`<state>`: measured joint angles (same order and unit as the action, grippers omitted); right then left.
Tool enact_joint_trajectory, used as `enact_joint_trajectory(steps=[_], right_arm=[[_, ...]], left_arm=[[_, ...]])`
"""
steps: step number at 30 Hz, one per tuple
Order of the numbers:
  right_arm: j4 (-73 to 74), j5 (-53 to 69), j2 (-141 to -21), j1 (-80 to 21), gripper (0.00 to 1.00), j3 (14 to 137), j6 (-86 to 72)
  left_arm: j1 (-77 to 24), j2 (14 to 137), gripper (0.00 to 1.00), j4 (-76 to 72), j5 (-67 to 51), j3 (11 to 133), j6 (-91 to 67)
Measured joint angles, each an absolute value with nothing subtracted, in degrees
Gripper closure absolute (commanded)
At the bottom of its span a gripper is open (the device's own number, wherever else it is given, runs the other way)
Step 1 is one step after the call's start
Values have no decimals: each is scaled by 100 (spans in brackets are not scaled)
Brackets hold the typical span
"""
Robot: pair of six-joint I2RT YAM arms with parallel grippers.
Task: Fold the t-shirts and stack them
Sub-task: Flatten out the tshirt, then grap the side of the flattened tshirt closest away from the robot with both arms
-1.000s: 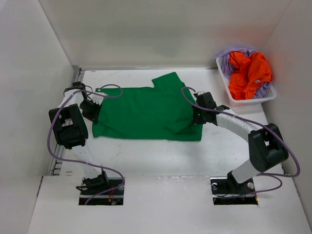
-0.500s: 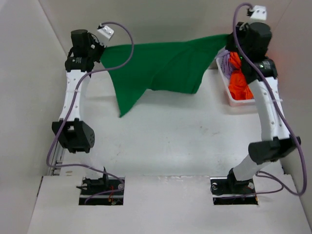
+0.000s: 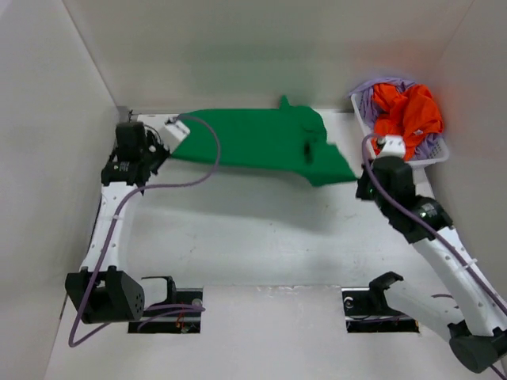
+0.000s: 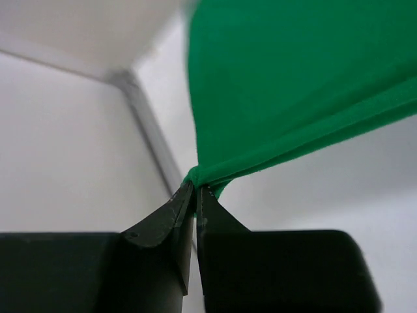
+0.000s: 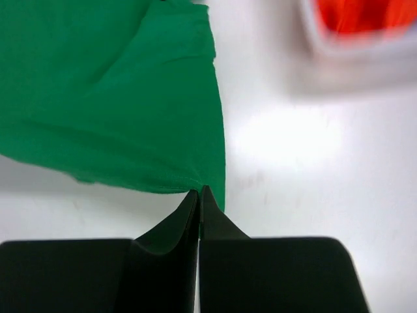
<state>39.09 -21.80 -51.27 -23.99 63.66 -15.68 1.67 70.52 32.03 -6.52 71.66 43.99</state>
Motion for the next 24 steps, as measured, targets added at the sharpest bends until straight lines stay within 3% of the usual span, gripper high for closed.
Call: enact_joint_trajectory(steps=[6, 11, 24], right_arm=[[4965, -2178, -5035, -3627, 100, 4825, -2998], [4825, -2012, -5579, -4318, 100, 4501, -3579], [2930, -1291, -7330, -3083, 100, 4711, -2429]], left_arm=[[325, 6995, 100, 3879, -550, 5323, 4783], [611, 6772, 99, 4099, -384, 4462, 4989], [1066, 7107, 97, 3448, -305, 4307, 5015]])
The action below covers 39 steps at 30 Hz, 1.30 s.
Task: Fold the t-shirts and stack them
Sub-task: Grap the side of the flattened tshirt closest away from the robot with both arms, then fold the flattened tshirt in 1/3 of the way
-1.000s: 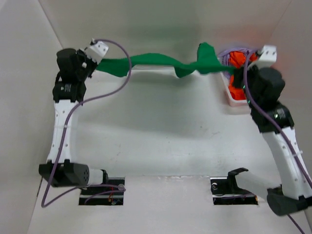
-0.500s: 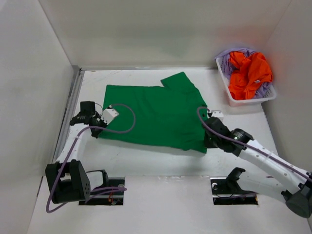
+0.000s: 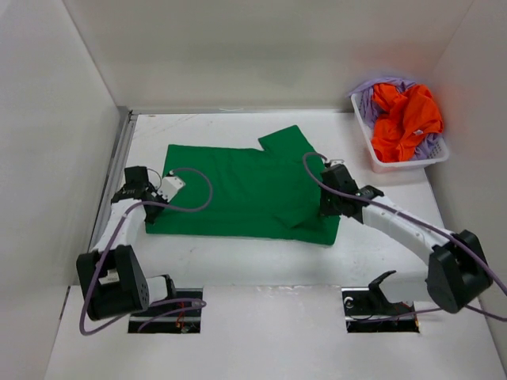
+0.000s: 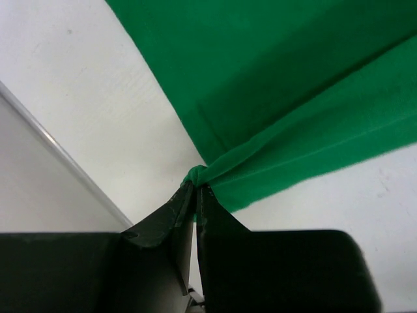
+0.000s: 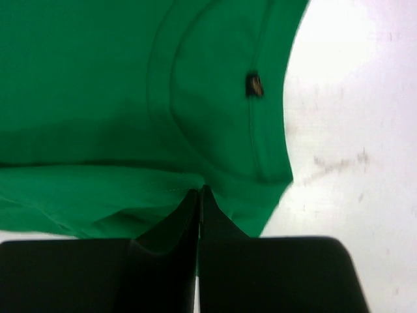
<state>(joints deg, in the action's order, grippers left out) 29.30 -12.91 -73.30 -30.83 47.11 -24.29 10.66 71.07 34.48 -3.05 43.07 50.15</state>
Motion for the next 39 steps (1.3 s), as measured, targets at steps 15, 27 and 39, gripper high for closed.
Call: enact_joint_trajectory(steps=[15, 27, 39], right_arm=[[1999, -1133, -8967, -2591, 100, 5730, -1288], [1949, -1109, -9367, -2329, 75, 5892, -1129], [1966, -1243, -8044, -1935, 40, 5459, -1872]], left_arm=[[775, 8414, 96, 2342, 128, 4574, 4427], [545, 8656, 77, 2018, 386, 4661, 4252], [930, 8385, 38, 2370, 639, 5052, 4366]])
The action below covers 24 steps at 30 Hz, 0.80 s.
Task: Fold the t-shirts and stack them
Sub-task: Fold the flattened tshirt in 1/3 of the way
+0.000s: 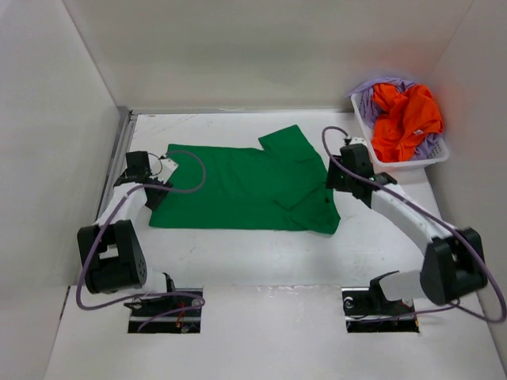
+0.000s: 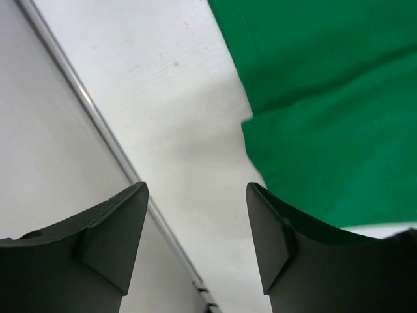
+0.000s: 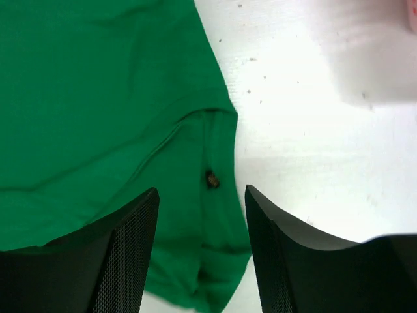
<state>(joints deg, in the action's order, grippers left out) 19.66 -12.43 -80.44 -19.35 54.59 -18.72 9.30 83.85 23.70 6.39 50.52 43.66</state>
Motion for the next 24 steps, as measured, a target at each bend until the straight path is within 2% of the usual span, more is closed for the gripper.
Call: enact_joint_trajectory(steps=[6, 12, 15, 17, 19, 21, 22, 24], right_arm=[[2053, -1116, -6663, -2115, 39, 4292, -3074], [2053, -642, -6591, -2211, 40, 3175, -3979], [1839, -438, -6676, -2215, 43, 2954, -4259], [1623, -309, -6838, -2215, 55, 2902, -4383], [1387, -198, -6978, -2209, 75, 2902, -4482], [1267, -84, -7052, -2167, 90, 2862, -4558], [1219, -30, -7041, -2126, 94, 2818, -4619], [1146, 47, -6956, -2016, 98, 2711, -4757]], left_arm=[[788, 7953, 41, 2814, 563, 4856, 4665], [742, 8774, 41, 2781, 593, 4838, 4652], [617, 8971, 46, 2683, 707, 4923, 4648], [537, 9107, 54, 2644, 805, 5013, 4648], [475, 9229, 70, 2576, 886, 5076, 4646], [423, 9317, 88, 2510, 941, 5092, 4644], [405, 9351, 93, 2480, 958, 5089, 4646], [399, 9386, 97, 2440, 985, 5087, 4652]])
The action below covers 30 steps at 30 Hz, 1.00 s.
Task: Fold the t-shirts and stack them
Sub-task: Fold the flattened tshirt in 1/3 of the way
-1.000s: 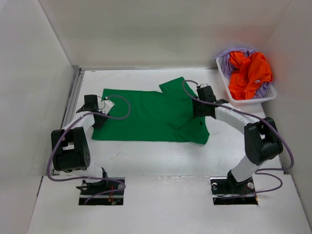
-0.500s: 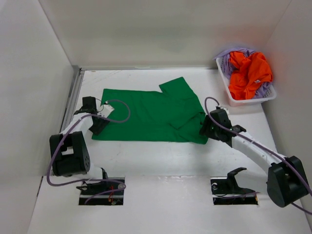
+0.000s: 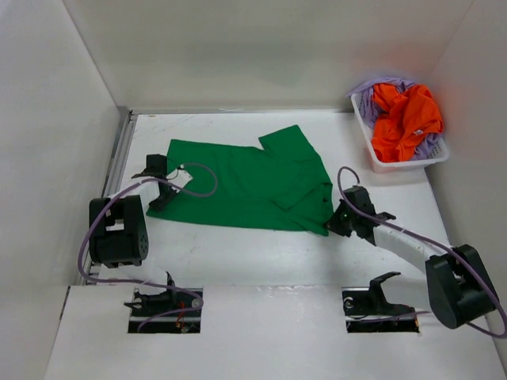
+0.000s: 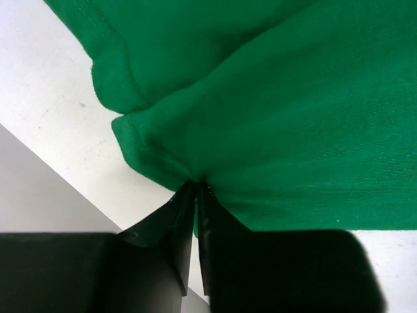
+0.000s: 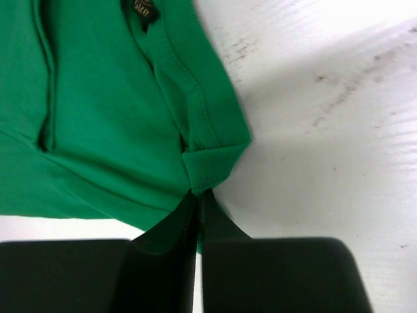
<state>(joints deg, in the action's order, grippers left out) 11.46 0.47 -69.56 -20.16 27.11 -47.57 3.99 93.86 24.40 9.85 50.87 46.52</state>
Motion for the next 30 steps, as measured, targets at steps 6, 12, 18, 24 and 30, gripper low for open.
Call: enact_joint_trajectory(steps=[6, 12, 18, 24, 30], right_arm=[[1302, 211, -6084, -1758, 98, 2416, -5113], [1675, 287, -5369, -1343, 66, 2189, -5212], [2112, 204, -5290, -1157, 53, 2169, -5074], [2851, -336, -4633, -1186, 58, 2508, -4934], [2803, -611, -4630, -1758, 69, 2746, -4984]], left_arm=[[478, 9308, 96, 2429, 1105, 4982, 4764], [440, 9063, 65, 2895, 1295, 4786, 4899], [447, 9052, 46, 3164, 1697, 5041, 4875], [381, 9037, 42, 3352, 2174, 6337, 4862], [-1970, 8604, 40, 3135, 1575, 7216, 4890]])
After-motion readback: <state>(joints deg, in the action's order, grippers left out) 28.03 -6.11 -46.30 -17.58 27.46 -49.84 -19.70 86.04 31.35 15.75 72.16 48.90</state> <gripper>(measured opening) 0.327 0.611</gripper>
